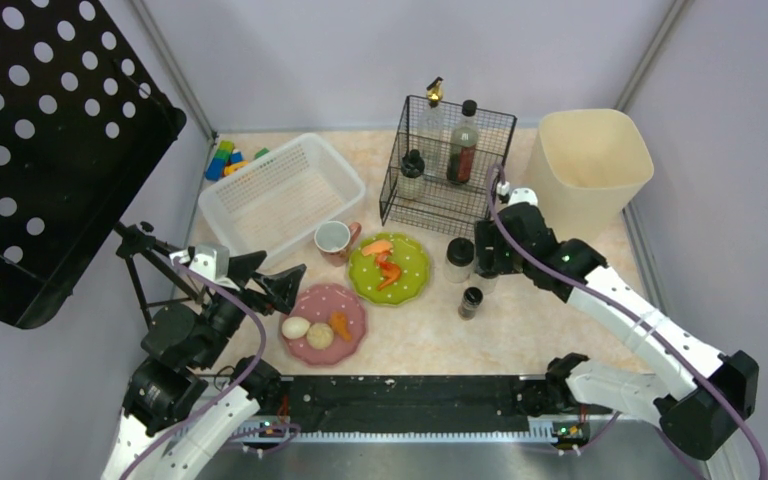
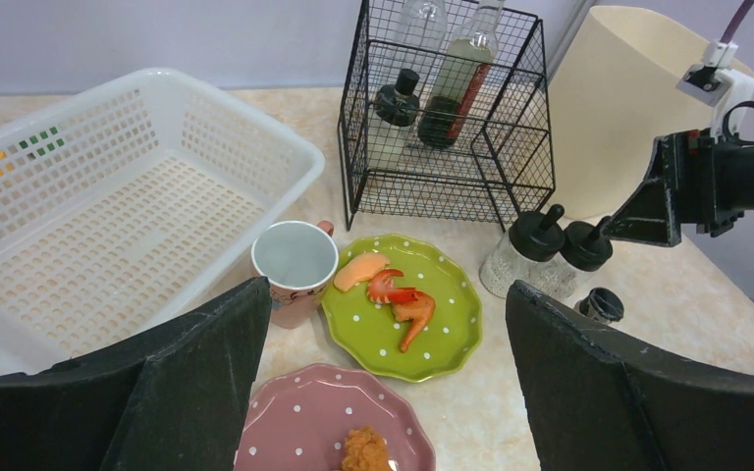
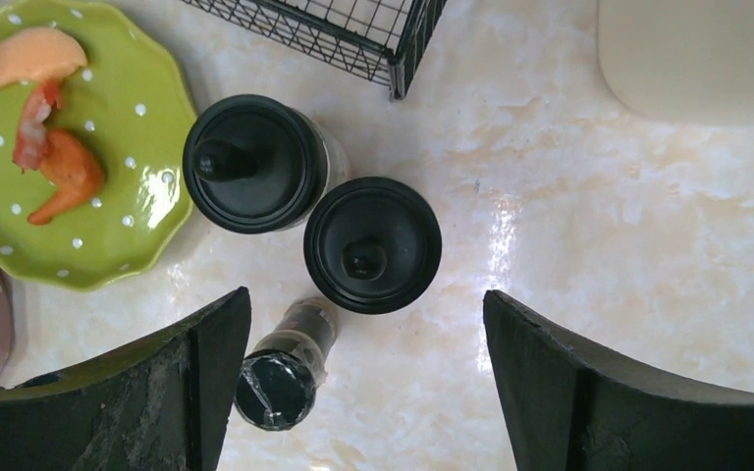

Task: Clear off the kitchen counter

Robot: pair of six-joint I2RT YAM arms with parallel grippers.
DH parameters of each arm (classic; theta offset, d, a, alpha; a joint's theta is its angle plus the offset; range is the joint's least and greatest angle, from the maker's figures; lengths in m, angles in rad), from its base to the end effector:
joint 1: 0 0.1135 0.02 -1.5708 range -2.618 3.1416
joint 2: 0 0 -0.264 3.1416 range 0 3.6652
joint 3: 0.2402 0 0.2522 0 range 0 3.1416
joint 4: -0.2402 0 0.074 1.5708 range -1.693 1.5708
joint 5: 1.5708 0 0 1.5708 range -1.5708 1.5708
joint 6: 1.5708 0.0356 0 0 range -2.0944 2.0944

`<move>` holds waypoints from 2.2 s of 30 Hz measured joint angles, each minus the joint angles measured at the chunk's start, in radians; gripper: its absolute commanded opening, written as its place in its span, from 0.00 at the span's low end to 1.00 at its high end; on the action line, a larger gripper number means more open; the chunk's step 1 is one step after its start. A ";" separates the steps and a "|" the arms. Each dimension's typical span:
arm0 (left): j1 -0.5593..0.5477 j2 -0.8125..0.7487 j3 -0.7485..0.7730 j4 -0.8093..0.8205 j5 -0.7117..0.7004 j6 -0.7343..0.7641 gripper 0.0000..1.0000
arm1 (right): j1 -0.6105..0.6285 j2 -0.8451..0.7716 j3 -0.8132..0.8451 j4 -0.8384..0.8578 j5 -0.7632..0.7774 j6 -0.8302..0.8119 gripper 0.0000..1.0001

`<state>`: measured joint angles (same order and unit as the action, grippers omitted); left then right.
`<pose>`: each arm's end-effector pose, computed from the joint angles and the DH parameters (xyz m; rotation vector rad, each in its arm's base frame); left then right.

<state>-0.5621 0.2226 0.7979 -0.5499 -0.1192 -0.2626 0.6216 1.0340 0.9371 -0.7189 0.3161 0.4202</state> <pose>0.0401 -0.0202 0.3582 0.1392 1.5664 -0.5594 0.1760 0.1124 0.2979 -0.0879 2.3378 0.1380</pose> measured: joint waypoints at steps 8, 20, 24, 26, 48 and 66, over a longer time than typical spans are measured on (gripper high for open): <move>0.000 0.000 0.000 0.000 0.000 0.000 0.94 | 0.000 0.059 -0.024 0.024 -0.030 -0.010 0.88; 0.000 0.000 0.000 0.000 0.000 0.000 0.94 | -0.041 0.152 -0.042 0.083 -0.050 -0.055 0.88; 0.000 0.000 0.000 0.000 0.000 0.000 0.94 | -0.062 0.159 -0.048 0.099 -0.072 -0.062 0.87; 0.000 0.000 0.000 0.000 0.000 0.000 0.94 | -0.074 0.162 -0.048 0.105 -0.083 -0.063 0.86; 0.000 0.000 0.000 0.000 0.000 0.000 0.94 | -0.077 0.220 -0.062 0.137 -0.132 -0.097 0.58; 0.000 0.000 0.000 0.000 0.000 0.000 0.94 | -0.077 0.155 -0.034 0.029 -0.077 -0.099 0.29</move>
<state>-0.5621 0.2226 0.7979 -0.5499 -0.1196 -0.2626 0.5449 1.1889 0.9035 -0.6895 0.2386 0.3214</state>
